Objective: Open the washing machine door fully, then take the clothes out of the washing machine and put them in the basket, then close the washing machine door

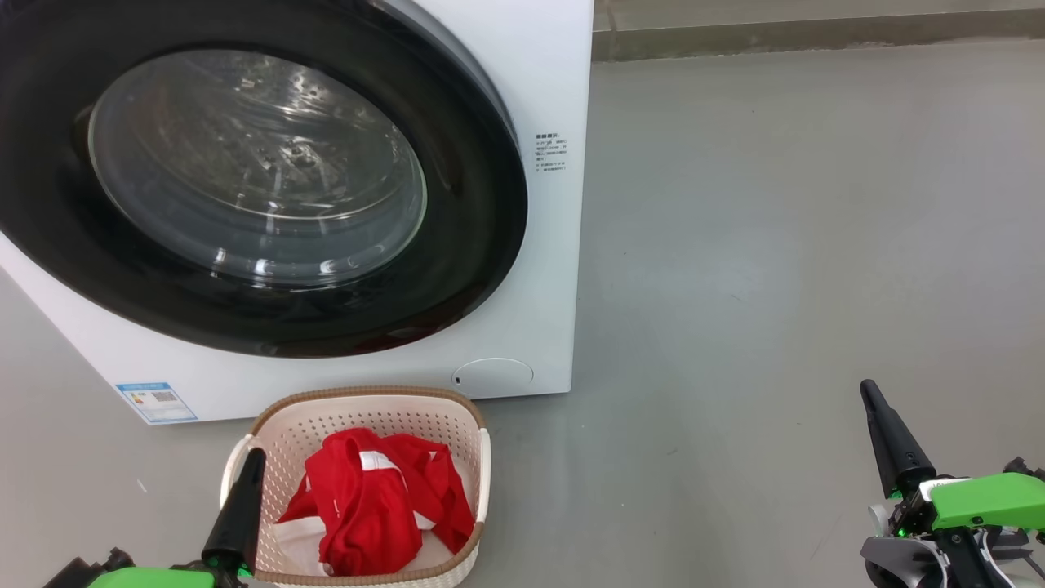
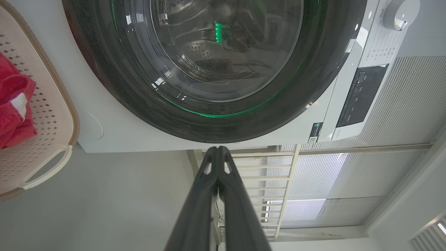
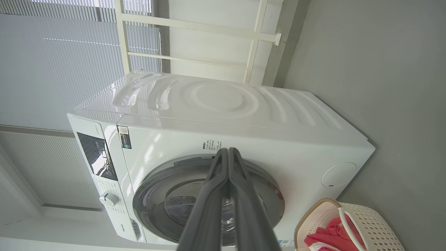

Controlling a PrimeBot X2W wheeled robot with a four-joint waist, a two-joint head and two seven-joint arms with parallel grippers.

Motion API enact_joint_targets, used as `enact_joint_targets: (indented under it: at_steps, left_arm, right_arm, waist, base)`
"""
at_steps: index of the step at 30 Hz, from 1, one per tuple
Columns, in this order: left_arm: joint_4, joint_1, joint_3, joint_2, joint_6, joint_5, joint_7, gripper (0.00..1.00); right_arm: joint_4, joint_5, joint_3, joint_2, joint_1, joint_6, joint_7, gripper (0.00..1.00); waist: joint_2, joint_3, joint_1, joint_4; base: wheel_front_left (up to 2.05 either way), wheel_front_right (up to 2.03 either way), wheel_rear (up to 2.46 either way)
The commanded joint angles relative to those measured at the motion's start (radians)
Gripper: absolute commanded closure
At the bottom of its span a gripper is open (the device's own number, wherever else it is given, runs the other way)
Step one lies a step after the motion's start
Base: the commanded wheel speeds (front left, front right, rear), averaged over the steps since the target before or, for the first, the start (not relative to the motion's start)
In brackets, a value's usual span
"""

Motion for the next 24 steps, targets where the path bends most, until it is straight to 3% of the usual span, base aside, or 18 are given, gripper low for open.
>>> enact_joint_targets:
  at_steps: [1, 24]
  left_arm:
    - [-0.021, -0.039, 0.029, 0.008, -0.007, -0.007, 0.006, 1.00]
    - [-0.021, -0.039, 0.029, 0.008, -0.007, -0.007, 0.006, 1.00]
  right_arm:
    - [-0.030, -0.001, 0.016, -0.005, -0.042, 0.000, 0.006, 1.00]
    - [-0.030, -0.001, 0.015, -0.005, -0.042, 0.000, 0.006, 1.00]
  waist:
    - [-0.0001, 0.000, 0.0000, 0.000]
    - [-0.0001, 0.000, 0.0000, 0.000]
  base:
    - [0.00, 0.00, 0.00]
    - [0.00, 0.00, 0.00]
